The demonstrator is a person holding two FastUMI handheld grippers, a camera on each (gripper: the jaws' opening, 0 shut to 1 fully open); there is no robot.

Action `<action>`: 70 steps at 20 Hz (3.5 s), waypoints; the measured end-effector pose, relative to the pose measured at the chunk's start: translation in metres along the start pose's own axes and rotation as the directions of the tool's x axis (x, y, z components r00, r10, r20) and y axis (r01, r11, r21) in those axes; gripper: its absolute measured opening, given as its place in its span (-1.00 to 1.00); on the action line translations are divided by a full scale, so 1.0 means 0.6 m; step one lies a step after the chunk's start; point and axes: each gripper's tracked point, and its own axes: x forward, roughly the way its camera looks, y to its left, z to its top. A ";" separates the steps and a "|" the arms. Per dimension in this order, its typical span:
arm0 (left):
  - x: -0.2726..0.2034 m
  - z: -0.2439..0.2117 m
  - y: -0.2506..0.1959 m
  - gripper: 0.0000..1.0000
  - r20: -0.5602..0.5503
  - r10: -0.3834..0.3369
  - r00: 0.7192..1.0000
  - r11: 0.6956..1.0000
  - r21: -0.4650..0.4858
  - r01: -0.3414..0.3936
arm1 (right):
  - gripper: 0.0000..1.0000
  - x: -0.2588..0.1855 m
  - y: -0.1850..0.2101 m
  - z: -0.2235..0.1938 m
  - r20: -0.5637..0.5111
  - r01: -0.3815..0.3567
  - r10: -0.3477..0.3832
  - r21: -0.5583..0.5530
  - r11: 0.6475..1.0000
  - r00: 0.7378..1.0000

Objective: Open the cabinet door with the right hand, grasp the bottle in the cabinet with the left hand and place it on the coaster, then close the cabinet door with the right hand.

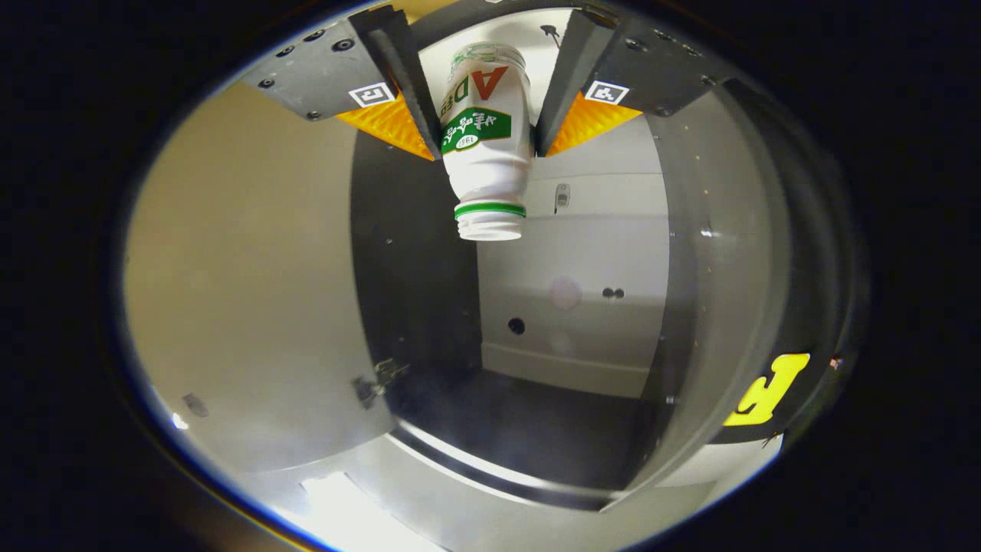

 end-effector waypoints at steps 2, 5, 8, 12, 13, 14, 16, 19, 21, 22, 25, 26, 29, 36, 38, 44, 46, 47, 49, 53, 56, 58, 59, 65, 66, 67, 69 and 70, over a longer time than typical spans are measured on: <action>-0.051 0.010 -0.016 0.51 -0.006 -0.013 1.000 1.000 0.008 0.013 | -0.76 0.020 0.041 -0.006 -0.007 -0.085 0.085 0.007 0.996 0.996; -0.136 0.024 -0.010 0.51 0.012 0.060 0.998 0.997 0.047 -0.060 | -0.76 0.033 0.092 -0.025 -0.031 -0.226 0.227 0.033 0.974 0.973; -0.228 0.000 0.008 0.51 -0.017 0.160 0.987 0.987 0.025 -0.160 | -0.76 0.038 0.135 -0.040 -0.043 -0.354 0.357 0.061 0.933 0.933; -0.355 -0.055 0.052 0.51 -0.071 0.362 0.929 0.932 0.044 -0.360 | -0.76 0.062 0.195 -0.070 -0.063 -0.489 0.496 0.096 0.867 0.866; -0.389 -0.077 0.064 0.52 -0.087 0.406 0.910 0.914 0.057 -0.402 | -0.76 0.068 0.206 -0.085 -0.079 -0.513 0.521 0.100 0.853 0.850; -0.413 -0.095 0.070 0.51 -0.100 0.439 0.893 0.898 0.070 -0.434 | -0.76 0.070 0.217 -0.097 -0.091 -0.541 0.549 0.100 0.835 0.831; -0.453 -0.128 0.067 0.51 -0.109 0.482 0.870 0.876 0.077 -0.476 | -0.75 0.075 0.233 -0.111 -0.097 -0.580 0.586 0.084 0.810 0.804; -0.487 -0.183 0.053 0.51 -0.132 0.504 0.854 0.863 0.037 -0.504 | -0.75 0.080 0.252 -0.133 -0.081 -0.619 0.621 0.048 0.784 0.780; -0.512 -0.241 0.041 0.52 -0.140 0.520 0.842 0.852 0.019 -0.523 | -0.75 0.078 0.274 -0.158 -0.082 -0.635 0.636 0.044 0.771 0.767; -0.520 -0.267 0.035 0.52 -0.138 0.528 0.838 0.848 0.018 -0.530 | -0.75 0.073 0.293 -0.176 -0.090 -0.649 0.651 0.057 0.759 0.754; -0.524 -0.350 0.021 0.52 -0.129 0.536 0.835 0.843 0.024 -0.537 | -0.75 0.060 0.341 -0.247 -0.136 -0.668 0.673 0.083 0.739 0.727; -0.523 -0.379 0.018 0.52 -0.133 0.534 0.835 0.844 0.015 -0.537 | -0.75 0.061 0.352 -0.278 -0.168 -0.664 0.667 0.078 0.743 0.726; -0.521 -0.459 0.007 0.53 -0.138 0.522 0.842 0.848 -0.023 -0.530 | -0.75 0.026 0.383 -0.354 -0.241 -0.676 0.675 0.090 0.731 0.698; -0.521 -0.578 -0.005 0.53 -0.176 0.512 0.841 0.855 0.006 -0.519 | -0.75 -0.022 0.414 -0.456 -0.364 -0.691 0.670 0.094 0.717 0.647; -0.521 -0.596 0.001 0.53 -0.184 0.514 0.838 0.852 -0.004 -0.523 | -0.75 -0.019 0.414 -0.468 -0.374 -0.676 0.653 0.090 0.732 0.658; -0.521 -0.627 0.007 0.54 -0.195 0.497 0.845 0.860 -0.016 -0.510 | -0.75 -0.021 0.418 -0.496 -0.422 -0.653 0.625 0.096 0.751 0.657; -0.519 -0.629 0.003 0.58 -0.185 0.492 0.851 0.865 -0.003 -0.501 | -0.75 -0.024 0.426 -0.496 -0.423 -0.657 0.628 0.095 0.748 0.653; -0.520 -0.629 0.000 0.55 -0.190 0.486 0.853 0.870 0.008 -0.493 | -0.75 -0.027 0.429 -0.495 -0.423 -0.660 0.630 0.094 0.745 0.651; -0.519 -0.630 -0.005 0.56 -0.193 0.471 0.861 0.880 0.029 -0.474 | -0.75 -0.029 0.432 -0.494 -0.423 -0.664 0.631 0.088 0.743 0.650; -0.517 -0.620 -0.009 0.83 -0.180 0.457 0.871 0.888 0.026 -0.460 | -0.75 -0.028 0.435 -0.489 -0.423 -0.659 0.629 0.094 0.747 0.653; -0.508 -0.595 -0.003 0.87 -0.174 0.445 0.879 0.895 0.044 -0.444 | -0.75 -0.019 0.425 -0.468 -0.408 -0.643 0.611 0.074 0.763 0.678; -0.506 -0.551 0.011 0.87 -0.151 0.454 0.878 0.891 0.089 -0.445 | -0.76 -0.011 0.415 -0.441 -0.384 -0.628 0.605 0.078 0.774 0.698; -0.497 -0.527 0.012 0.87 -0.140 0.442 0.886 0.897 0.098 -0.431 | -0.75 -0.008 0.410 -0.425 -0.373 -0.620 0.603 0.087 0.779 0.705; -0.444 -0.287 -0.002 0.87 -0.016 0.380 0.925 0.923 0.068 -0.378 | -0.75 0.017 0.366 -0.280 -0.251 -0.574 0.579 0.103 0.813 0.775; -0.436 -0.248 -0.010 0.87 -0.009 0.352 0.936 0.934 0.063 -0.351 | -0.75 0.018 0.353 -0.249 -0.223 -0.565 0.572 0.100 0.819 0.789; -0.431 -0.212 -0.015 0.87 -0.002 0.329 0.944 0.942 0.069 -0.328 | -0.67 0.019 0.335 -0.214 -0.194 -0.549 0.558 0.101 0.830 0.807; -0.422 -0.147 -0.026 0.87 0.005 0.288 0.957 0.954 0.086 -0.288 | -0.67 0.013 0.299 -0.159 -0.147 -0.517 0.533 0.135 0.846 0.834; -0.416 -0.120 -0.037 0.87 0.008 0.260 0.966 0.962 0.091 -0.259 | -0.63 0.007 0.281 -0.143 -0.143 -0.506 0.527 0.158 0.848 0.838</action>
